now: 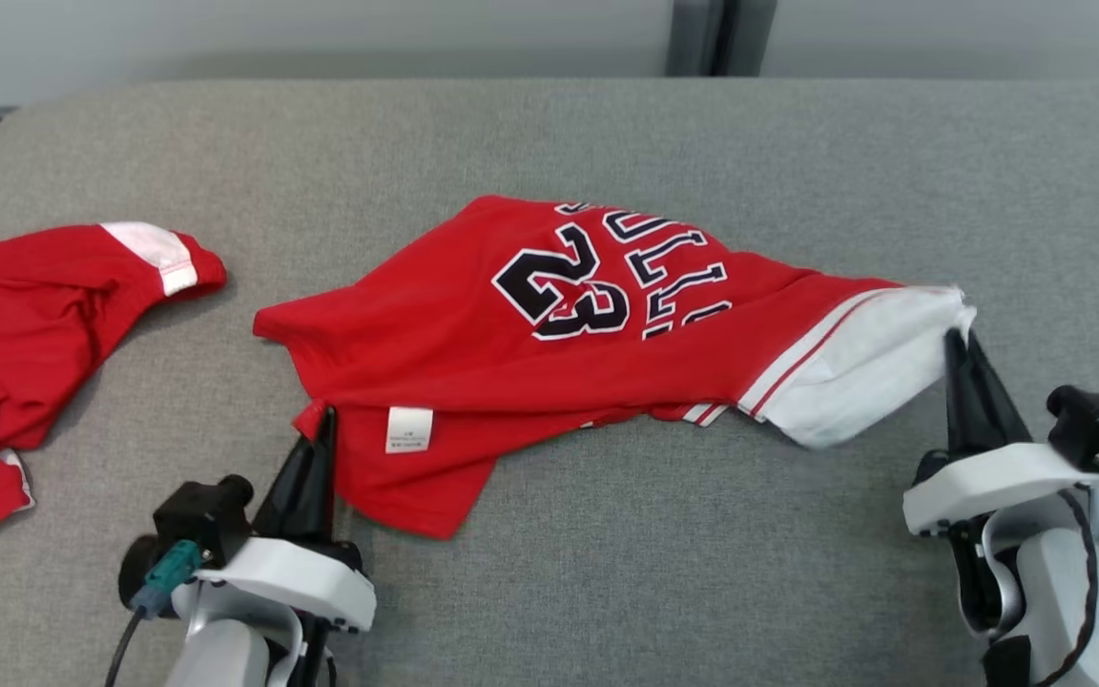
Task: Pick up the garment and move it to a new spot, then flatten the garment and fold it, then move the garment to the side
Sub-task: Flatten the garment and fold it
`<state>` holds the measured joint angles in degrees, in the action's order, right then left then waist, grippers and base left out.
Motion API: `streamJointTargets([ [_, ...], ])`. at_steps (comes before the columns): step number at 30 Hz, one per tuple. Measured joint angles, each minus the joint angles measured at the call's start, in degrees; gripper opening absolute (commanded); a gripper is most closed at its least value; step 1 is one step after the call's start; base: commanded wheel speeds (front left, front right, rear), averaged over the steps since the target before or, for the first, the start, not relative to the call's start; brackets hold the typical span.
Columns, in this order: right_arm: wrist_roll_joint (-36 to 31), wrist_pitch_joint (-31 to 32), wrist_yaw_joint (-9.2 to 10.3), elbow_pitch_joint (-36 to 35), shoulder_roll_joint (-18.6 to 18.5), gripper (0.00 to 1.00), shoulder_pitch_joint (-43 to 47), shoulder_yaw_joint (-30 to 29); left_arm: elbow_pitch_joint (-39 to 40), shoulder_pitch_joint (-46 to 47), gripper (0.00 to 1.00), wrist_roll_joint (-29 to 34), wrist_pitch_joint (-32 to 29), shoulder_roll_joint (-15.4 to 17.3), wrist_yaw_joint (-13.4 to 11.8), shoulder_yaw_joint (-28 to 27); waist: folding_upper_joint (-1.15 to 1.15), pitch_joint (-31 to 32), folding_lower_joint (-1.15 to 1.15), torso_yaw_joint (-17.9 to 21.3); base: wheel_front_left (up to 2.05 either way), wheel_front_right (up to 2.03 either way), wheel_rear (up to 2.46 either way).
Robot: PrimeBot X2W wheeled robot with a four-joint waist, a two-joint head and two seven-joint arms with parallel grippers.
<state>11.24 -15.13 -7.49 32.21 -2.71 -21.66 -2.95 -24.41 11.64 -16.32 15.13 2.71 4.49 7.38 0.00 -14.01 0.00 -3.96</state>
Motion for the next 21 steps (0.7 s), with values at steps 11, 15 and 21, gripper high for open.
streamJointTargets([
  [11,6.3,0.0,0.0,-18.4,-2.2,0.0,-4.1,2.0,9.0,5.9,0.0,5.7,0.0,3.5,2.4,-5.5,0.0,7.9,0.0,2.1,0.0,0.0,0.0],
  [15,10.6,0.0,-0.01,-23.6,-5.7,0.0,-8.8,4.7,10.8,11.5,0.0,5.9,0.0,7.3,2.7,-4.9,0.0,10.8,0.0,3.4,0.0,0.0,0.0],
  [21,12.5,0.0,-0.01,-26.6,-12.2,0.0,-18.8,5.1,12.6,23.0,0.0,4.4,-3.3,13.6,2.9,-3.6,0.0,11.9,0.0,4.9,0.0,0.0,0.0],
])
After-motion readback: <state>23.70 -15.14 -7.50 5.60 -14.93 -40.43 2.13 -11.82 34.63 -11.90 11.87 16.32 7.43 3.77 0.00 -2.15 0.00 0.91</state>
